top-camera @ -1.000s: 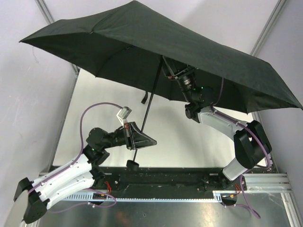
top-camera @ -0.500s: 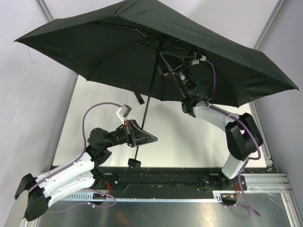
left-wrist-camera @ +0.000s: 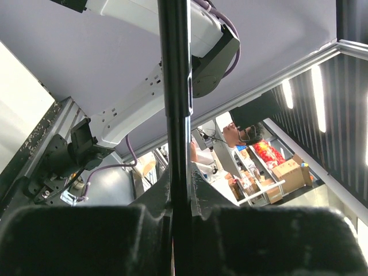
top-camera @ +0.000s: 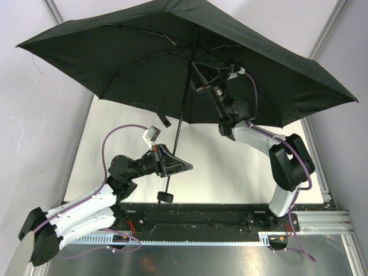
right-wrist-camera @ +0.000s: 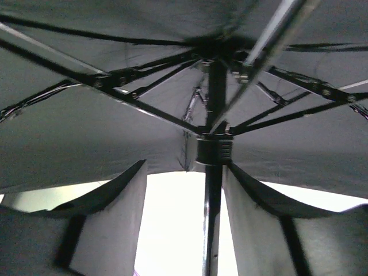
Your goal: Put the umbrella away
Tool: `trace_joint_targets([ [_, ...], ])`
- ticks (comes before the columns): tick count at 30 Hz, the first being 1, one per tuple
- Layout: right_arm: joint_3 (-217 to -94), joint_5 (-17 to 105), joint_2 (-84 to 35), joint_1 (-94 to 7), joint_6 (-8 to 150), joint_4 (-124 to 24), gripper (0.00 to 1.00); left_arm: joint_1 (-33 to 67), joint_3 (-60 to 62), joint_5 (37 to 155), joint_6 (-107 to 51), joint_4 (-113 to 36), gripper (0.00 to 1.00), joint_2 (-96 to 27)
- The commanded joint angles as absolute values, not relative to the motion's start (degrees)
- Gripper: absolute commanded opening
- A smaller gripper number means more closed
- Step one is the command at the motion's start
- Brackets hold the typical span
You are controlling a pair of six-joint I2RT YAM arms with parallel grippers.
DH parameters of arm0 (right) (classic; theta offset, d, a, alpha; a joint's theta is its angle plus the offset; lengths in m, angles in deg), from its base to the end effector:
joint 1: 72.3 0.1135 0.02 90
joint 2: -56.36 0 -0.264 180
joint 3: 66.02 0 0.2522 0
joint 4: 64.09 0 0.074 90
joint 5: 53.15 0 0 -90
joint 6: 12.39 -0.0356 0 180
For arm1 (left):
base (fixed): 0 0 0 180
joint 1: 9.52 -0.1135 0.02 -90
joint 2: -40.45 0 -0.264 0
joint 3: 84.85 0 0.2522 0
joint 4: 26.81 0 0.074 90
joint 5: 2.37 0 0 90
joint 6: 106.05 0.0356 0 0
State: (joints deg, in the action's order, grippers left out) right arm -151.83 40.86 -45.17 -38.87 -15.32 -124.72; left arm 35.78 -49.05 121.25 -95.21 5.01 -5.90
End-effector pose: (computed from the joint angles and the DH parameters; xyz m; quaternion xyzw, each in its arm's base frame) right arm 0.3267 0.2186 0.3812 0.1621 0.3487 0.8298 0.4045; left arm 0.1142 -0.1434 0.2959 0.0710 0.5864 -0.7752 0.2237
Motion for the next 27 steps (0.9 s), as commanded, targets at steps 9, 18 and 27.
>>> trace_joint_targets([
  [9, -152.15, 44.72, -36.03, -38.71, -0.14, -104.82, 0.00, 36.99, -48.62, 126.90, -87.96, 11.95, 0.03, -6.32],
  [18, -151.93, 25.13, -21.12, -28.50, 25.93, -78.71, 0.00, 36.56, -39.24, 119.15, -70.46, -20.66, 0.61, -10.19],
  [27, -152.37, 21.94, -19.78, -25.11, 28.04, -75.23, 0.26, 37.10, -35.71, 120.09, -68.81, -21.68, 0.00, -11.10],
])
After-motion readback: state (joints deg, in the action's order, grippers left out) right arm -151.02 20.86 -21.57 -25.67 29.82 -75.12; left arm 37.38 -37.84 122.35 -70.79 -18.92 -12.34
